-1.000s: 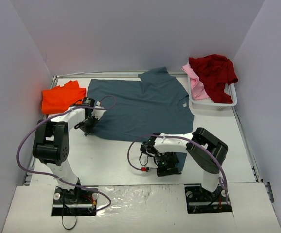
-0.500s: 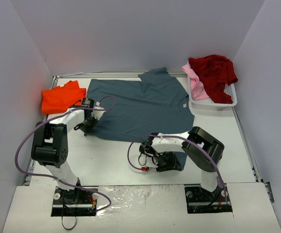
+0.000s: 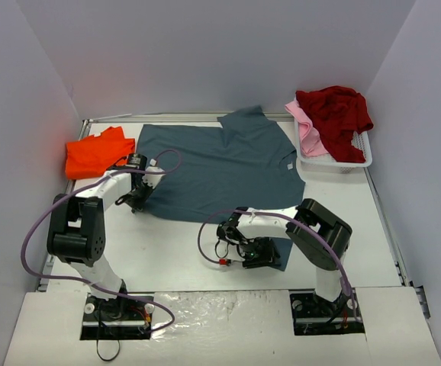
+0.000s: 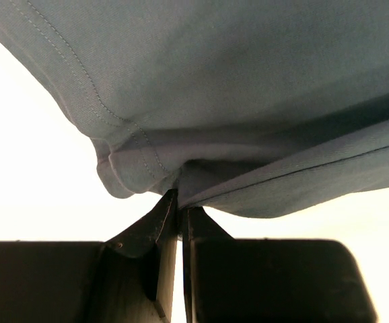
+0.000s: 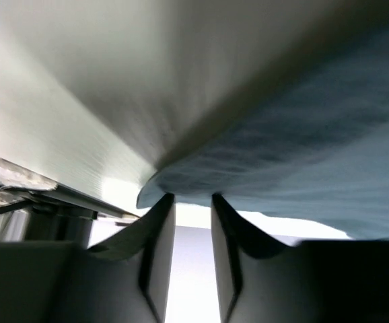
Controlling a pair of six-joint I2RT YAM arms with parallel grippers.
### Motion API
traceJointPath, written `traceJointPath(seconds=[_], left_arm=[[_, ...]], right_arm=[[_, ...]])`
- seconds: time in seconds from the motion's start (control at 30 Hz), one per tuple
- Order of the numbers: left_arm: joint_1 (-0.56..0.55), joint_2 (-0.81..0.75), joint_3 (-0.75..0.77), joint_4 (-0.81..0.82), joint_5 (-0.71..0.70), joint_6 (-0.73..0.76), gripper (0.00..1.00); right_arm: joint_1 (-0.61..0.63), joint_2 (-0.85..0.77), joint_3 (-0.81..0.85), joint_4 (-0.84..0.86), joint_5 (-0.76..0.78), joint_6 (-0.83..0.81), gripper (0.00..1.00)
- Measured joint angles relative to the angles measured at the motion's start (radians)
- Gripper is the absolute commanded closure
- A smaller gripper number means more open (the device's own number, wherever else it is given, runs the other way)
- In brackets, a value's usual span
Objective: Fold and stack the t-shirts
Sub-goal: Grap the side of the flattened tshirt closest away from the robot with both arms
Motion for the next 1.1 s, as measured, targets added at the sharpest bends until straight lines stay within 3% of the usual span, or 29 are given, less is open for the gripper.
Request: traceJointPath(seconds=[0.07, 0.73, 1.1], left_arm=[[-0.001, -0.004, 0.0, 0.0, 0.0, 0.0, 0.97], [-0.003, -0.063, -0.019, 0.004, -0.001, -0.002, 0.98], [-0.004, -0.064, -0.035, 0.013, -0.003, -0.001, 0.98]], right_arm=[[0.0, -0.002, 0.01, 0.002, -0.002, 0.0, 0.64], [0.0, -0.164, 0.06, -0.131, -0.087, 0.029, 0.66], [0.001, -0.163, 0.016, -0.159, -0.128, 0.029, 0.58]])
